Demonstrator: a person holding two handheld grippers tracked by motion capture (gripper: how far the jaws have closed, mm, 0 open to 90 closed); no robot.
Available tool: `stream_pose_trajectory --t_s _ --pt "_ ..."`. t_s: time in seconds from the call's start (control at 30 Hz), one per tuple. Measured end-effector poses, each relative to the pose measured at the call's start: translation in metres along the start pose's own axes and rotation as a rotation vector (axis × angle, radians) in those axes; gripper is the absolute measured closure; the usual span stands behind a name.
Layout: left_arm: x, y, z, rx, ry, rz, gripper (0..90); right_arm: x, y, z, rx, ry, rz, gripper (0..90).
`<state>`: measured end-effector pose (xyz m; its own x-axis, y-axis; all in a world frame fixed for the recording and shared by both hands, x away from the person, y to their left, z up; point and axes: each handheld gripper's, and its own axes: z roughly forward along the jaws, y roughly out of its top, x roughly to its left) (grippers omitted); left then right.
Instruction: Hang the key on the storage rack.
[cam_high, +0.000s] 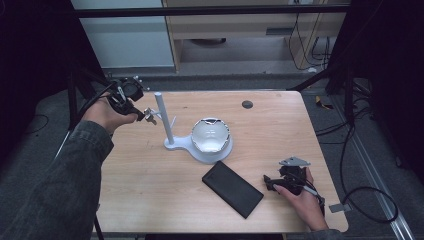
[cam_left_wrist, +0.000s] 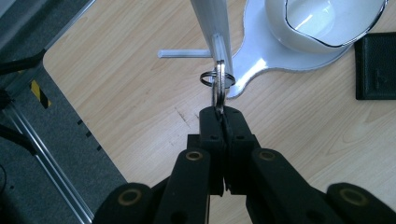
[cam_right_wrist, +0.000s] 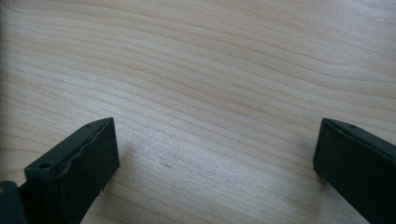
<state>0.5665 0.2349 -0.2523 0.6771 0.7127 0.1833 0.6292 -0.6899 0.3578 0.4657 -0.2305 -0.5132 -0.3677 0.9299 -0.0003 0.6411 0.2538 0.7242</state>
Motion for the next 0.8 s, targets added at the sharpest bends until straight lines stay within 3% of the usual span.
stream_pose_trajectory --t_s 0.7,0.8 --pt "0.0009 -0.0002 0.0095 -0.005 -0.004 -0.013 88.0 0.0003 -0.0002 0.0 0.0 0.004 -0.013 0.5" --pt "0.0009 -0.0015 0.0097 -0.035 0.001 -0.023 86.3 0.0003 -0.0002 0.0 0.0 0.004 -0.013 0.5"
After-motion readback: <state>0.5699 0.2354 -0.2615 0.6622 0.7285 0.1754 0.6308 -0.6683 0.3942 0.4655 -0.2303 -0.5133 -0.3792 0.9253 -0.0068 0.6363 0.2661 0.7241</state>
